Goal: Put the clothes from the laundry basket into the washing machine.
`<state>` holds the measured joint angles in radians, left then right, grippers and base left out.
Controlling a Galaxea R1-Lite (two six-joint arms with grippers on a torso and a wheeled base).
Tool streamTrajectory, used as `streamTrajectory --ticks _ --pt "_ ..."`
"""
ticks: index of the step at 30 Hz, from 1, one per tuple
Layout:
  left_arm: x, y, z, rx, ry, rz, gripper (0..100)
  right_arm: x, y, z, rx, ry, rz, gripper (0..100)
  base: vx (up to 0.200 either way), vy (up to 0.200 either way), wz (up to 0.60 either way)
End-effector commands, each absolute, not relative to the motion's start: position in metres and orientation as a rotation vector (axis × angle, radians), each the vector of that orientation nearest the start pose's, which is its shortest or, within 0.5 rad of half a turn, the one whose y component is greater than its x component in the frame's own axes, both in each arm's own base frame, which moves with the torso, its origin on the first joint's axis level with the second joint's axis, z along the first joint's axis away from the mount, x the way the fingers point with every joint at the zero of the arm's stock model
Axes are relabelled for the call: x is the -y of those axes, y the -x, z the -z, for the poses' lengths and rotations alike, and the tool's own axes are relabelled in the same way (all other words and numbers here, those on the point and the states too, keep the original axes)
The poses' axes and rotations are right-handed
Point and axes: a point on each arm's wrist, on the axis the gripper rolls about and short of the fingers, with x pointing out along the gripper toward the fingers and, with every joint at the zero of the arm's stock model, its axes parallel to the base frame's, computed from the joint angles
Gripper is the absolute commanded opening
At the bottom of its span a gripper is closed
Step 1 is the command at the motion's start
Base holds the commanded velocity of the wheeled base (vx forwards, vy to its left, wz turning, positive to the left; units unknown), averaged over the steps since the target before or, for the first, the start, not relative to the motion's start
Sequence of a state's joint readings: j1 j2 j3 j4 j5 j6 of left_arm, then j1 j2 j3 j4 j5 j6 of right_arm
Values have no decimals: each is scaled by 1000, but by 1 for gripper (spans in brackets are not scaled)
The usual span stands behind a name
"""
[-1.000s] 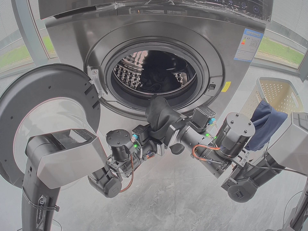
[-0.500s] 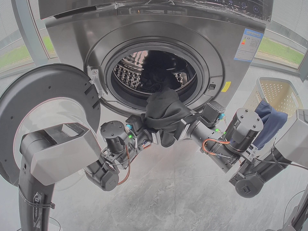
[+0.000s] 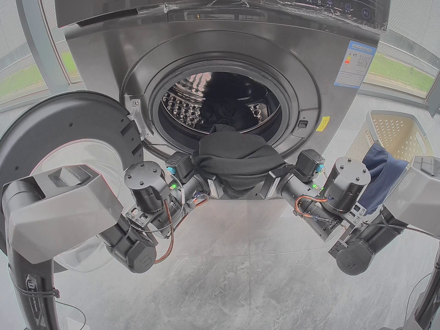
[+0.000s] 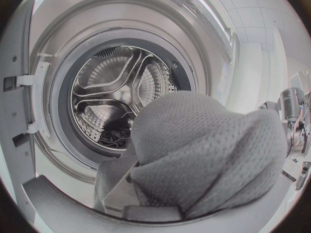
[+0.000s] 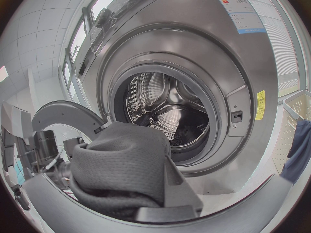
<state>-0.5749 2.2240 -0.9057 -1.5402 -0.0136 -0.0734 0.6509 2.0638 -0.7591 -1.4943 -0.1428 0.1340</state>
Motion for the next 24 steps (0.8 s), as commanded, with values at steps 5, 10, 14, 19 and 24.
streamTrajectory --ticks 5,10,14,19,24 --pt "216 -327 -122 216 141 604 0 -220 -294 -125 127 -194 -517 0 0 0 0" --pt "215 -321 -128 220 143 609 0 -215 -287 -129 127 -187 -528 100 0 0 0" --pt "203 -304 -137 196 136 601 0 -200 -259 -122 62 -146 -609 100 0 0 0" --pt "190 -289 -136 159 126 593 0 -189 -224 -108 -17 -69 -721 100 0 0 0" --pt "188 -289 -130 139 133 587 0 -185 -208 -104 -52 -37 -778 100 0 0 0"
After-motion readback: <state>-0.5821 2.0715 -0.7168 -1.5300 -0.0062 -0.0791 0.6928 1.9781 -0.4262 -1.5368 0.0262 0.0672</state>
